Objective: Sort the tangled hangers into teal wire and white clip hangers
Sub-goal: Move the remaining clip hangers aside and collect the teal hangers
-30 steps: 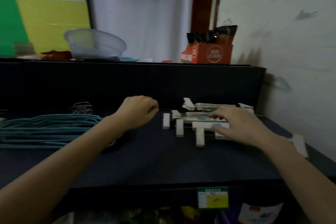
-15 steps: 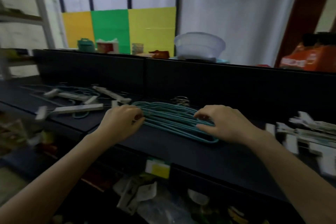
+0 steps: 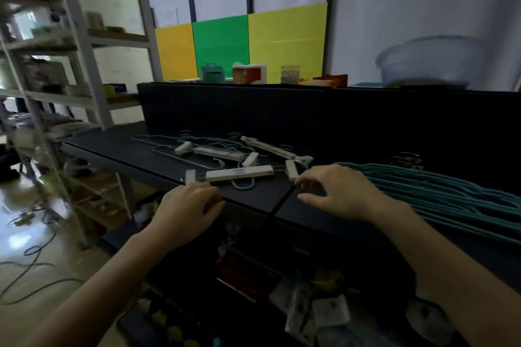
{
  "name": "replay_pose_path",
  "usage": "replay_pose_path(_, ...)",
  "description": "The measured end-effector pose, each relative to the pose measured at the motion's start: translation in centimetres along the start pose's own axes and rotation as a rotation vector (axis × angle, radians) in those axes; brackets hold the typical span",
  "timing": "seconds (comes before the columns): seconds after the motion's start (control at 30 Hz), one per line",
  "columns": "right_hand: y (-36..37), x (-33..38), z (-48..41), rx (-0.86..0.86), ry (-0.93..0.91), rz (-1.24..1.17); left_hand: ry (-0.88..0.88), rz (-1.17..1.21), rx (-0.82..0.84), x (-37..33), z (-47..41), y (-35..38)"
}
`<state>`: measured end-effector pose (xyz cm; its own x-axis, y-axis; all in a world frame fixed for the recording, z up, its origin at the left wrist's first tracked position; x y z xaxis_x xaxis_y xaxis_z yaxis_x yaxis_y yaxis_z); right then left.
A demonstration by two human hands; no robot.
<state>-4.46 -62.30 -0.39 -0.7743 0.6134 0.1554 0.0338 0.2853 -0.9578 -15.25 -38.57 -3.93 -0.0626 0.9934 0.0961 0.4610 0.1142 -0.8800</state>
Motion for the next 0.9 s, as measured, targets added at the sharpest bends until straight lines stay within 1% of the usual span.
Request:
replay_pose_path(0.17,1.4,2.2,-4.1,0.002,0.023,0.011,-0.042,0.058,-0.025,4.5,0.3,0.5)
replay_pose_path(0.27,1.9,2.4,-6.3,0.009,0.042,0.021,-0.056,0.089,-0.055,6.6,-0.3,0.9)
replay_pose_path(0.43,3.3,1.7,-10.0,0.015,0.058,0.031,-0.068,0.120,-0.053,9.7,-2.5,2.2)
replay_pose_path(0.67,5.4,0.1,-14.6,0.115,0.064,0.145,-0.044,0.217,-0.036,14.0,-8.1,4.6)
replay_pose_path(0.73,6.1,-0.4,-15.6,0.168,0.060,0.172,-0.024,0.245,-0.012,15.1,-9.8,5.3)
replay_pose_path(0.8,6.5,-1.1,-16.3,0.220,0.066,0.161,0.011,0.241,-0.008,16.3,-11.2,6.2)
replay_pose_path(0.9,6.5,-1.8,-16.8,0.243,0.053,0.108,0.038,0.243,-0.038,18.2,-13.0,7.7)
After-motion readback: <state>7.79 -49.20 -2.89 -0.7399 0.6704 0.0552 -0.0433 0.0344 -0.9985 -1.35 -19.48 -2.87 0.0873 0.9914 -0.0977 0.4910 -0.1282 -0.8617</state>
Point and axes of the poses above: each hand's wrist, its own z-axis away from the middle knuckle, its own y-axis out of the palm, x = y × z, the point moved 1 cm from there along -z, towards the middle knuckle, and after that the axes turned 5 degrees about -z, right-handed, at the moved point
